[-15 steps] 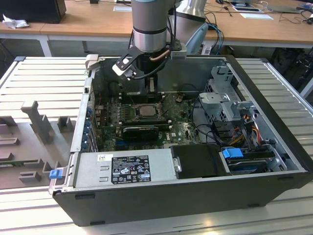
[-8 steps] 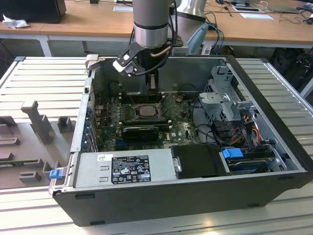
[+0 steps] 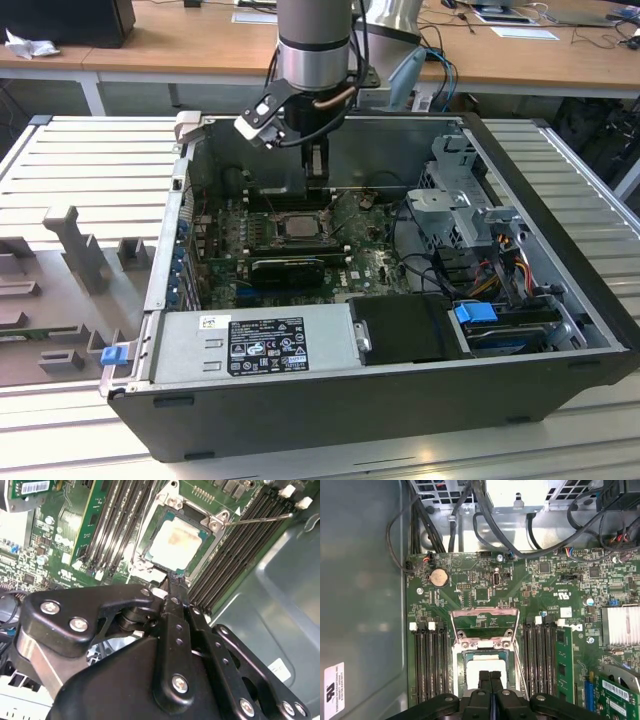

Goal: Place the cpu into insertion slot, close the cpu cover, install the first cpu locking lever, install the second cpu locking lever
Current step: 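Close the cpu cover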

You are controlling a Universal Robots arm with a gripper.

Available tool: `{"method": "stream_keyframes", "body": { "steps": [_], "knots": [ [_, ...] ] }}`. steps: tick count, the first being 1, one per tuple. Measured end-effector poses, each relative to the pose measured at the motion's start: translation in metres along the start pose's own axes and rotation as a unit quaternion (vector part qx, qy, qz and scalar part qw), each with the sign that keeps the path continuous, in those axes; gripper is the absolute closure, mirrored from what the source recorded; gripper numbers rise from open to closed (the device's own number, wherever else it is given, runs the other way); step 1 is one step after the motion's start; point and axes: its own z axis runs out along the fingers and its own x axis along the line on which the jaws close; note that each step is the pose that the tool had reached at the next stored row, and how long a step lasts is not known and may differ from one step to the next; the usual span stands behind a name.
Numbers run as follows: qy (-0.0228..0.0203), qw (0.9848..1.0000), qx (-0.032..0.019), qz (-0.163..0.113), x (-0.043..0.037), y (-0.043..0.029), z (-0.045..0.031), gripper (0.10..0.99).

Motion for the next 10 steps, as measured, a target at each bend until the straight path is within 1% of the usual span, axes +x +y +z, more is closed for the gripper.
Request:
{"method": "stream_keyframes", "body": {
  "steps": [2,4,10],
  "knots": [
    [0.0000,1.0000,0.0001,0.000,0.0001,0.0014,-0.0005,0.980],
    [0.0000,1.0000,0.0008,0.000,0.0002,0.0054,-0.0009,0.980],
    [-0.0001,1.0000,0.0023,0.000,0.0005,0.0113,-0.0011,0.980]
  ]
}}
